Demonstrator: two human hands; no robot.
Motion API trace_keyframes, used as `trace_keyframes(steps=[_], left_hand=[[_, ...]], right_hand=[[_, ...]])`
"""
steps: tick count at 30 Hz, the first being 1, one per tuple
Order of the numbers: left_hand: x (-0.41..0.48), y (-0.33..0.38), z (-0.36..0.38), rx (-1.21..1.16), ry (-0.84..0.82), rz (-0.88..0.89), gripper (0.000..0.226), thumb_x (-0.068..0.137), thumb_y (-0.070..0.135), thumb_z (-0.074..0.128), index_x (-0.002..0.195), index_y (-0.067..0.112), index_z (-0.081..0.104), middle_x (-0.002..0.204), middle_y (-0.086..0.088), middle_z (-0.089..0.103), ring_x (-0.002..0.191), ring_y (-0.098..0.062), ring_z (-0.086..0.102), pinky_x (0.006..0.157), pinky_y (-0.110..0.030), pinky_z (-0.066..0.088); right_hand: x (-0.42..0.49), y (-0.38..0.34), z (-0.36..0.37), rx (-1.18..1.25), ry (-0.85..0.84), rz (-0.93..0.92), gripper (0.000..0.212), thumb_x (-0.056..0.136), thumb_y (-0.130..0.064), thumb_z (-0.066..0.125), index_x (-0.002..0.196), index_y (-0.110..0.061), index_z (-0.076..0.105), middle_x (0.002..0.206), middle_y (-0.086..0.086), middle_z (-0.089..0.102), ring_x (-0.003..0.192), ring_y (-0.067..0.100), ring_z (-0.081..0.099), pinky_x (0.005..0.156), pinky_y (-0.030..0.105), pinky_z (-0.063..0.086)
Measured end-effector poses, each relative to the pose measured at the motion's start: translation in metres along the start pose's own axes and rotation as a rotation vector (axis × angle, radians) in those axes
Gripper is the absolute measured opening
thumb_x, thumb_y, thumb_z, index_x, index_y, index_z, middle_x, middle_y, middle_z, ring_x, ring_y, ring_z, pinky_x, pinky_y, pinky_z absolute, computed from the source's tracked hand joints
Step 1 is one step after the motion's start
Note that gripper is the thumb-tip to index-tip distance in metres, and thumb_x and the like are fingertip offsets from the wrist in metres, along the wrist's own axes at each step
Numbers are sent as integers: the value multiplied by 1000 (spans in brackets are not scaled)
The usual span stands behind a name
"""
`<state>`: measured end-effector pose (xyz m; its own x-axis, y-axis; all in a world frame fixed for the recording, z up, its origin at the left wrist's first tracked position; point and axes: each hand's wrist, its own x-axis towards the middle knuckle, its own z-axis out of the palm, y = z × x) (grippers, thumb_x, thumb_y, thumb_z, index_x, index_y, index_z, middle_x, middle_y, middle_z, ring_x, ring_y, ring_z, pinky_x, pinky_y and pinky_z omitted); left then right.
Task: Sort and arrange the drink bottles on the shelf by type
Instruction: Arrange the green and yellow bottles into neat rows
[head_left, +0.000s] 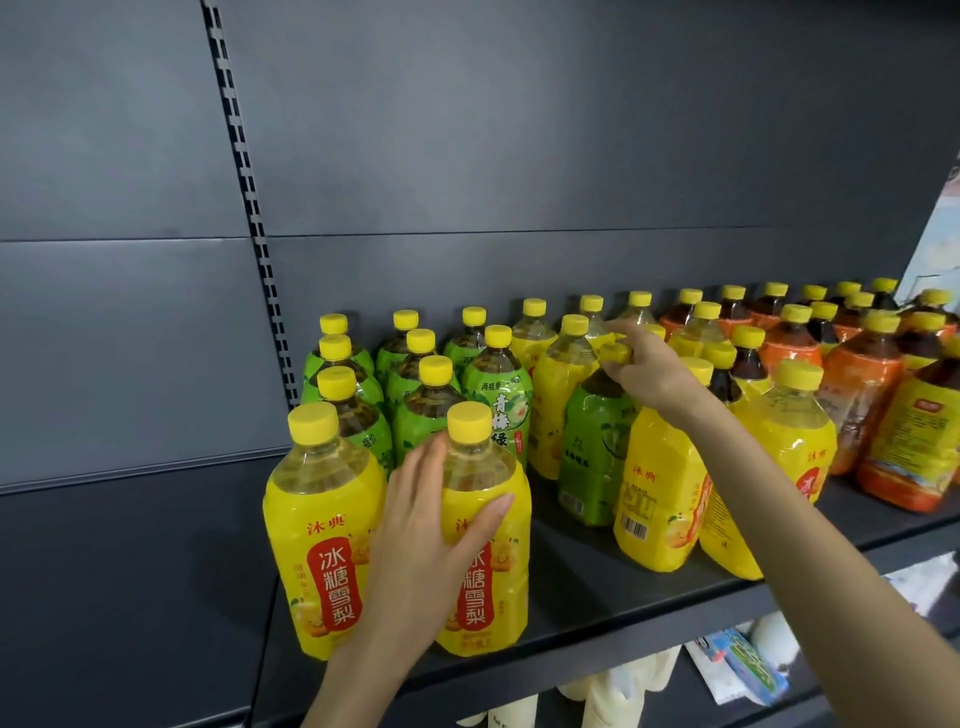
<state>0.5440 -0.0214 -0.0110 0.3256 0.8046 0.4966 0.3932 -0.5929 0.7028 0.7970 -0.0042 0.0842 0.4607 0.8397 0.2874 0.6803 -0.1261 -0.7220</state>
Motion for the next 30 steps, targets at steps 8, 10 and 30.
trace_keyframes(steps=[8,10,30], left_hand=[[-1,-1,4,28,8,13,80,69,83,25,135,45,3,149,13,24,126,10,14,105,-22,21],[-1,-1,5,40,14,20,80,69,83,24,135,44,3,149,12,25,126,10,13,105,-22,21],[-15,-9,1,113,18,153,90,70,80,48,130,66,-18,134,51,-8,131,12,8,101,-22,26]], right_hand=[[-2,7,4,14,-39,-193,32,88,-4,63,119,-11,59,127,8,56,121,23,49,100,37,44],[-3,10,6,54,-44,-206,31,88,-6,64,117,-13,60,125,8,57,117,21,50,99,39,45],[-44,35,61,392,-248,-151,81,83,-28,67,148,-29,19,145,-12,33,127,-7,34,104,22,35]])
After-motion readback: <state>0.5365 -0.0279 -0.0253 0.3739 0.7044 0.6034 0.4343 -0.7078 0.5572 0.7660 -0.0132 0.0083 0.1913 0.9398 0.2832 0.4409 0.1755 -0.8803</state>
